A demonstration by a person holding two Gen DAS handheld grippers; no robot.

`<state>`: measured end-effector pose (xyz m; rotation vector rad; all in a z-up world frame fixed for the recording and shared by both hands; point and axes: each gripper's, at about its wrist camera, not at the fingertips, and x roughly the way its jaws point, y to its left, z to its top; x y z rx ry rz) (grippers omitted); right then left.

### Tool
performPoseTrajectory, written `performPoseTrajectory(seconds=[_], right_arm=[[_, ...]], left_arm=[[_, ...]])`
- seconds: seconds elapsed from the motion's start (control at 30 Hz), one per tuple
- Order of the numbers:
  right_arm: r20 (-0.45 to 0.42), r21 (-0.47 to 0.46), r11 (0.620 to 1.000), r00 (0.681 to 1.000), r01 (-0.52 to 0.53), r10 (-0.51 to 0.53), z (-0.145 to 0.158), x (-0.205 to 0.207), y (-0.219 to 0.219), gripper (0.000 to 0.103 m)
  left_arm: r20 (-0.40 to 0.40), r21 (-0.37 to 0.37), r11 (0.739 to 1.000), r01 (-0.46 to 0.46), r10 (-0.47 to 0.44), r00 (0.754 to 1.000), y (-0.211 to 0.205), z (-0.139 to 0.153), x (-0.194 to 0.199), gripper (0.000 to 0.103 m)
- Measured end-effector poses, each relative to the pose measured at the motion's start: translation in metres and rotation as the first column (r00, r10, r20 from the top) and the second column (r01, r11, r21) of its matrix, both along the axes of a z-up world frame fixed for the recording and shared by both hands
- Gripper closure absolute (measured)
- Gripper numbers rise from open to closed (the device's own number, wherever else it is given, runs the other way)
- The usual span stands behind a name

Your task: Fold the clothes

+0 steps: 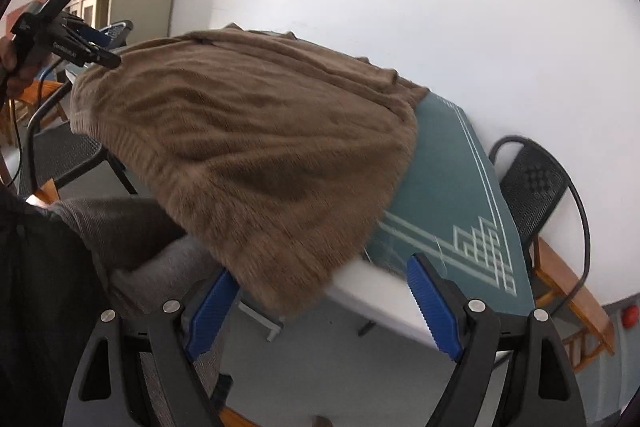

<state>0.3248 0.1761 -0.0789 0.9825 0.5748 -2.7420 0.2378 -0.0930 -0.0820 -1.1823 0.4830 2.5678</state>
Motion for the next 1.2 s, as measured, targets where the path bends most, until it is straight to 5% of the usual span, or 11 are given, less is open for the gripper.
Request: performPoseTrajectory(seconds=[0.23,0.3,0.4,0.87,1.2], right_arm=[[-0.01,-0.119,0.992,1.0,-0.03,0.029,0.033,-0.02,-0.018,0.022],[0.038,-0.179,0.984,0.999,-0.025,0.032,0.038,-0.032,-0.019,0.069],[0.081,-0.205,0.978,0.996,-0.02,0.038,0.042,-0.05,-0.025,0.083],[0.007,-0.183,0.983,1.0,0.024,-0.023,0.082,-0.1,-0.048,0.085],[0.053,-0.25,0.961,0.992,0.12,-0.11,0.102,-0.174,-0.024,0.085]], left_arm=[[0.008,0.007,1.0,-0.016,0.016,1.0,-0.004,-0.002,-0.001,0.018],[0.014,0.01,1.0,-0.023,0.022,1.0,-0.007,-0.003,-0.002,0.018],[0.024,0.013,0.999,-0.031,0.03,0.999,-0.009,-0.006,-0.004,0.018],[0.039,0.011,1.0,-0.022,0.022,0.999,-0.006,-0.009,-0.01,0.018],[0.017,0.029,1.0,0.004,-0.005,1.0,-0.004,0.0,-0.013,0.018]])
